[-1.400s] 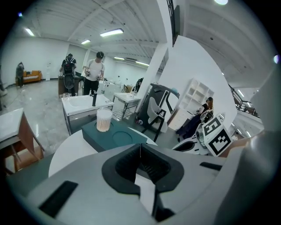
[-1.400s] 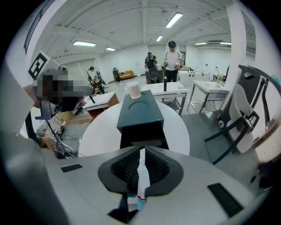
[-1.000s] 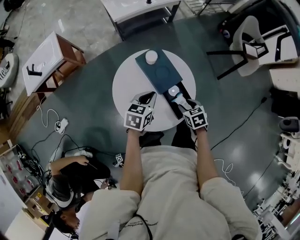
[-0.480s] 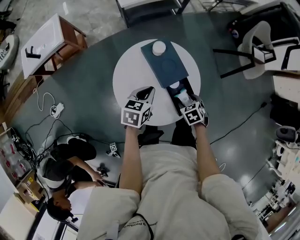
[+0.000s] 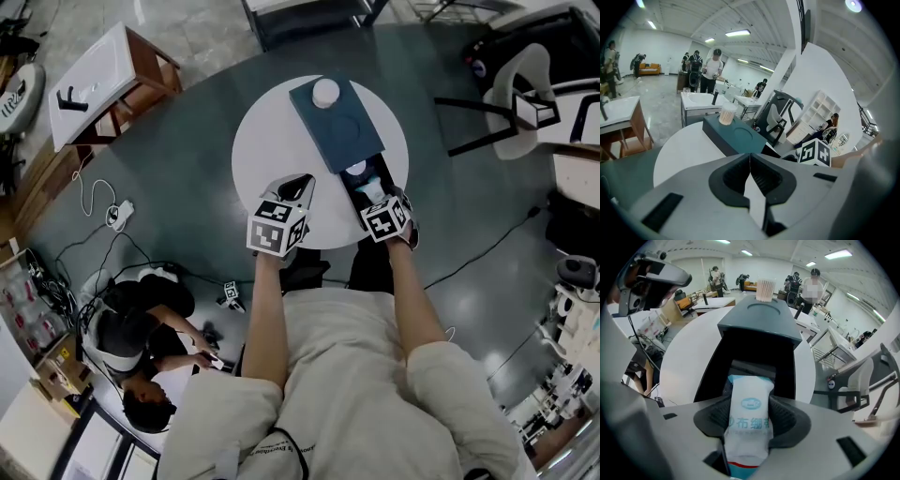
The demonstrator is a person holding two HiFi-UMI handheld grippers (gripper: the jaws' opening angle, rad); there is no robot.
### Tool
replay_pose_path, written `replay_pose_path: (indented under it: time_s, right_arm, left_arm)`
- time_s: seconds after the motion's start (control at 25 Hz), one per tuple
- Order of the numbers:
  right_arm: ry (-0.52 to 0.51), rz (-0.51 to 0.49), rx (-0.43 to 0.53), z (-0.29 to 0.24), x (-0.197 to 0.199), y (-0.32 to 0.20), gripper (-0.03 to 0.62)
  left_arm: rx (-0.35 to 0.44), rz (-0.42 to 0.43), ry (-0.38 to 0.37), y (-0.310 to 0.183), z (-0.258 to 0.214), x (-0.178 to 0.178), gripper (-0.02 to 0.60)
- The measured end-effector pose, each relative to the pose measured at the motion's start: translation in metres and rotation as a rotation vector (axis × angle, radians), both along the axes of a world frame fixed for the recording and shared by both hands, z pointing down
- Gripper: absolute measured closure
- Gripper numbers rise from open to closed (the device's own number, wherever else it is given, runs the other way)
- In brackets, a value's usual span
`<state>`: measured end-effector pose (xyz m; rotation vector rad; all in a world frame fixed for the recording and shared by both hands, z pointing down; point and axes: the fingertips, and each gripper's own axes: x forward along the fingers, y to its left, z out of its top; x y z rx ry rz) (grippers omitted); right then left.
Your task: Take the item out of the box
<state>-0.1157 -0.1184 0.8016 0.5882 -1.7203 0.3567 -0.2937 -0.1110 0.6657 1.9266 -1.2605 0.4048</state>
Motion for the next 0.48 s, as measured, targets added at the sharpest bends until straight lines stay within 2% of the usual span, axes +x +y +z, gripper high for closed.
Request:
replay_pose_path:
  time_s: [0.08, 0.48]
  right_arm:
    - [-0.01, 0.015, 0.014, 0.0004, 0.0003, -0.0012, 0.362]
    - [-0.062, 0.065, 0.062, -0.008, 0.0084, -0.006, 0.379]
  left_arm:
    - [-0.002, 0.001, -0.001, 0.0028, 0.0003, 0.0, 0.56]
    - [0.015, 0.006, -0.012, 0.0089, -0.0058, 0.0062, 0.56]
